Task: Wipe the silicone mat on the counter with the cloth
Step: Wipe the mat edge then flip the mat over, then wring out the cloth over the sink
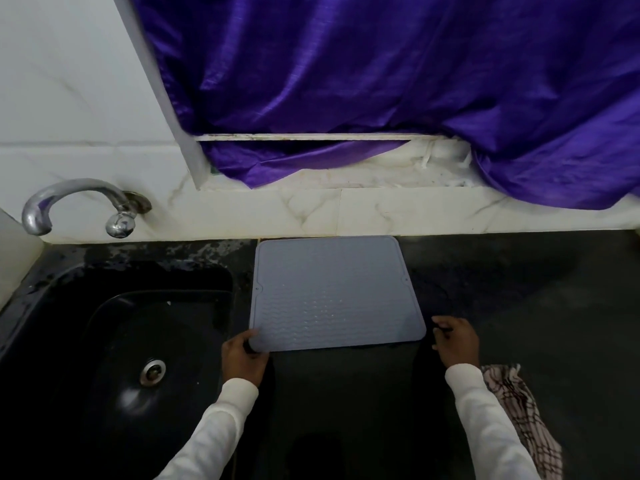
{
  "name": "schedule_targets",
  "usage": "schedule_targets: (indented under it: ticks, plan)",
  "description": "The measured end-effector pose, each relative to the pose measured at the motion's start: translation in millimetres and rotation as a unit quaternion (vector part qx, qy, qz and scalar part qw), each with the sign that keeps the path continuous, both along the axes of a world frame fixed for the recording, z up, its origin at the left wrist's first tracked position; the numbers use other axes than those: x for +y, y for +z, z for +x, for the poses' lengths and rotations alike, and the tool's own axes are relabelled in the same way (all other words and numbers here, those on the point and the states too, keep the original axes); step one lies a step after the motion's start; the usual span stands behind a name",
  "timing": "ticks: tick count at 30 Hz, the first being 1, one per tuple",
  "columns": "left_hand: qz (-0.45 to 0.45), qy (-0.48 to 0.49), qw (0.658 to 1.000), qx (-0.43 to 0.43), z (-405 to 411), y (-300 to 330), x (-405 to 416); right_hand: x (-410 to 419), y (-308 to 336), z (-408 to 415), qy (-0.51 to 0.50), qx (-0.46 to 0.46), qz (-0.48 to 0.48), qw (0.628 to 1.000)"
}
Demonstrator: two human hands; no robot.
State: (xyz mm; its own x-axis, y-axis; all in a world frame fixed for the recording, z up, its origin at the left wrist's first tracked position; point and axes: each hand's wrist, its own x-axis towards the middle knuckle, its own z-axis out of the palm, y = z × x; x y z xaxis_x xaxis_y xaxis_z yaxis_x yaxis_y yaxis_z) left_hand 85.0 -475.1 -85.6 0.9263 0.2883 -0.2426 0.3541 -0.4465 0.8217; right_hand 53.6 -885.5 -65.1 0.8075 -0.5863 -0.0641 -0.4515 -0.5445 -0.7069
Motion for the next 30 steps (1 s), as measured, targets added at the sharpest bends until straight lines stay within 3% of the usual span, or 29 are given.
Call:
schedule_targets:
  ticks: [6,14,19,23,27,30]
  plan:
    - [-0.015,-0.038,0.999,0.005,-15,4,-10,20,1,-29,0.021,-0.011,0.001,1.0]
    - [-0.06,-0.247,0.966,-0.042,-58,30,-97,23,17,-97,0.064,-0.025,-0.098,0.993]
    - [-0.008,-0.465,0.88,-0.098,-71,47,-179,-21,22,-158,-0.045,0.022,-0.203,0.978]
    - [0.05,-0.575,0.801,-0.158,-71,60,-255,-42,30,-202,-0.171,0.073,-0.185,0.965]
    - [0.118,-0.65,0.731,-0.171,-76,73,-319,-54,15,-227,-0.135,0.163,-0.155,0.965]
    - [0.172,-0.692,0.68,-0.171,-78,71,-353,-49,5,-230,-0.128,0.168,-0.137,0.968]
